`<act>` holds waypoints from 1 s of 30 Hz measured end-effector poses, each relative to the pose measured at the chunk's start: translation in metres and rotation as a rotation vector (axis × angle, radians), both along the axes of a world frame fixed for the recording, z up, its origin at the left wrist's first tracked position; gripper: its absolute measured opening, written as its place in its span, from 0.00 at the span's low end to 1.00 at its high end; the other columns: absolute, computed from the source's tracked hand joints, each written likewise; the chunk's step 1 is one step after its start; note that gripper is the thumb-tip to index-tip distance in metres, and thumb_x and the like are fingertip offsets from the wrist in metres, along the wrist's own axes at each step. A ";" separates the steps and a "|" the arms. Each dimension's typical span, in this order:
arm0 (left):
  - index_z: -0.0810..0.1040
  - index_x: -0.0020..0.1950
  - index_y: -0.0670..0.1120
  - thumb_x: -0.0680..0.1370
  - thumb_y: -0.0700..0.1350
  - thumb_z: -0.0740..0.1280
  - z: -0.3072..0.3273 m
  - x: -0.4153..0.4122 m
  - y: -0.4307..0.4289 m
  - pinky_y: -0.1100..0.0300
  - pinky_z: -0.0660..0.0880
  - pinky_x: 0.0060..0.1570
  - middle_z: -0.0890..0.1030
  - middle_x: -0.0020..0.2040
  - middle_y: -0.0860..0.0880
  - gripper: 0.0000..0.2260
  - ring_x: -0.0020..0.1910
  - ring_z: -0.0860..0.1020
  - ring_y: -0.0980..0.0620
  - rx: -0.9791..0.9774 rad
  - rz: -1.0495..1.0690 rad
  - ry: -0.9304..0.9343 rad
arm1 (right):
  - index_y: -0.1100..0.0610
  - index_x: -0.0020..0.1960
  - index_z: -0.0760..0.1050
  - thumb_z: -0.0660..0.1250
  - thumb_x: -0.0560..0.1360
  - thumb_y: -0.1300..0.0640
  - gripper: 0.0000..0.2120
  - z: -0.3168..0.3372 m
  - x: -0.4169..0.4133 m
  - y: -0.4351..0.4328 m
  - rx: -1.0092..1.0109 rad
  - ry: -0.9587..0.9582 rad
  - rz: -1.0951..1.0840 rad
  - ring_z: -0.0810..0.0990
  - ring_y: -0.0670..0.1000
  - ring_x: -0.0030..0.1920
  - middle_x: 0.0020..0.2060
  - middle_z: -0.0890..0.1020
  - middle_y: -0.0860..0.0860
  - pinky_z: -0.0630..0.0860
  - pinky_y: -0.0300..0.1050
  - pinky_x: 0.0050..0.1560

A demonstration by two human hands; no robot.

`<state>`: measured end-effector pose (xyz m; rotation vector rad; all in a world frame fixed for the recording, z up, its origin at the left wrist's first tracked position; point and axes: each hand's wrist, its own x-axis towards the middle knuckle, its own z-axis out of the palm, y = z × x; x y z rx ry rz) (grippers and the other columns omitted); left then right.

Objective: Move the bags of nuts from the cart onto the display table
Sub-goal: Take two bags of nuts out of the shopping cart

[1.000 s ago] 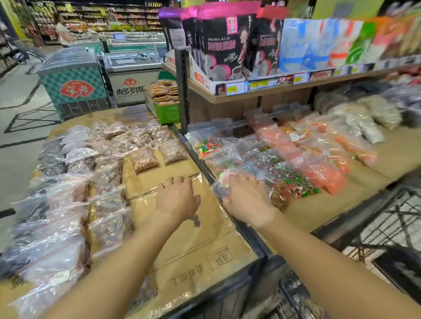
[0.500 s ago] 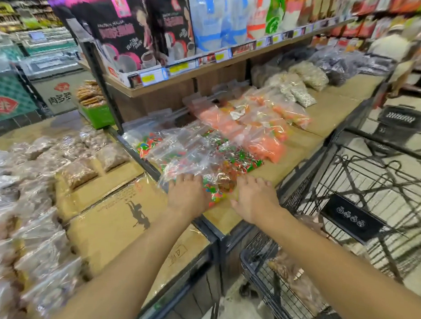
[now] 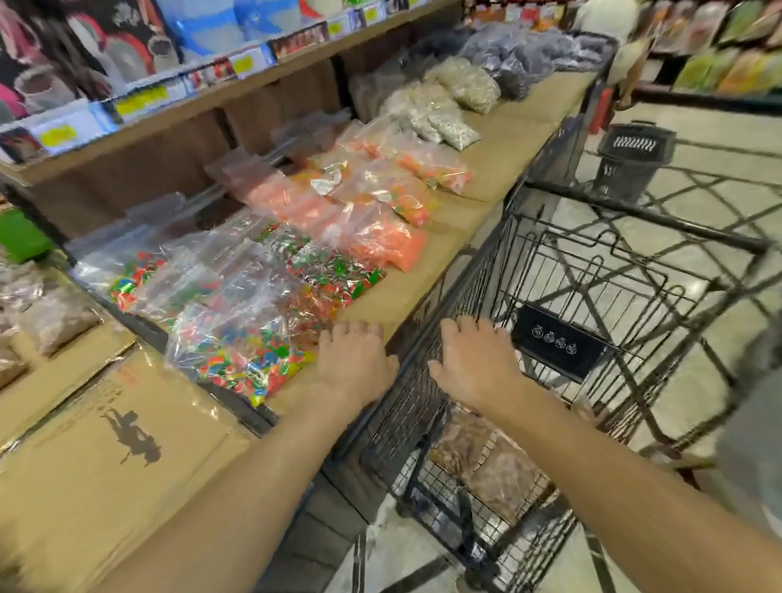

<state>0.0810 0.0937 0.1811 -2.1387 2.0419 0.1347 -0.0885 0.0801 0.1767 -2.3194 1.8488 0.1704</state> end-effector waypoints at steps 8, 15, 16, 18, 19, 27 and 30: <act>0.71 0.75 0.45 0.84 0.57 0.61 -0.035 -0.052 -0.045 0.43 0.66 0.74 0.74 0.74 0.43 0.24 0.75 0.69 0.40 0.079 -0.128 0.047 | 0.58 0.77 0.66 0.60 0.84 0.40 0.29 -0.040 -0.052 -0.019 0.075 -0.026 -0.131 0.73 0.60 0.71 0.71 0.74 0.58 0.71 0.60 0.72; 0.70 0.76 0.46 0.84 0.57 0.61 -0.090 -0.084 -0.090 0.42 0.64 0.75 0.72 0.76 0.45 0.24 0.77 0.67 0.41 0.212 -0.294 0.057 | 0.57 0.81 0.62 0.63 0.83 0.40 0.33 -0.078 -0.078 -0.039 0.190 -0.002 -0.279 0.73 0.58 0.71 0.72 0.74 0.56 0.71 0.61 0.74; 0.70 0.77 0.46 0.84 0.57 0.61 -0.098 -0.089 -0.097 0.42 0.64 0.75 0.72 0.76 0.45 0.25 0.77 0.67 0.41 0.227 -0.317 0.058 | 0.58 0.81 0.61 0.62 0.83 0.39 0.34 -0.085 -0.081 -0.042 0.195 0.012 -0.295 0.74 0.58 0.71 0.72 0.74 0.56 0.71 0.61 0.73; 0.70 0.77 0.45 0.83 0.57 0.61 -0.113 -0.096 -0.110 0.42 0.65 0.75 0.73 0.76 0.45 0.25 0.77 0.67 0.41 0.255 -0.364 0.064 | 0.59 0.82 0.61 0.62 0.83 0.37 0.36 -0.102 -0.086 -0.051 0.212 0.034 -0.325 0.73 0.60 0.72 0.73 0.73 0.58 0.70 0.63 0.73; 0.70 0.77 0.45 0.83 0.57 0.62 -0.120 -0.099 -0.116 0.42 0.65 0.75 0.73 0.76 0.45 0.26 0.77 0.67 0.41 0.268 -0.386 0.062 | 0.59 0.82 0.61 0.62 0.83 0.36 0.37 -0.111 -0.088 -0.055 0.223 0.043 -0.335 0.71 0.61 0.74 0.75 0.72 0.59 0.68 0.64 0.74; 0.71 0.75 0.45 0.84 0.55 0.60 -0.187 -0.117 -0.141 0.41 0.67 0.73 0.75 0.73 0.45 0.22 0.74 0.70 0.41 0.409 -0.535 0.030 | 0.59 0.86 0.47 0.62 0.84 0.44 0.40 -0.180 -0.095 -0.064 0.389 0.052 -0.469 0.45 0.65 0.85 0.85 0.43 0.64 0.35 0.67 0.79; 0.71 0.75 0.47 0.84 0.57 0.59 -0.210 -0.118 -0.139 0.43 0.67 0.72 0.75 0.72 0.46 0.23 0.74 0.69 0.42 0.463 -0.560 0.013 | 0.60 0.85 0.53 0.62 0.84 0.46 0.36 -0.200 -0.092 -0.057 0.465 0.015 -0.509 0.52 0.65 0.84 0.84 0.53 0.62 0.51 0.69 0.81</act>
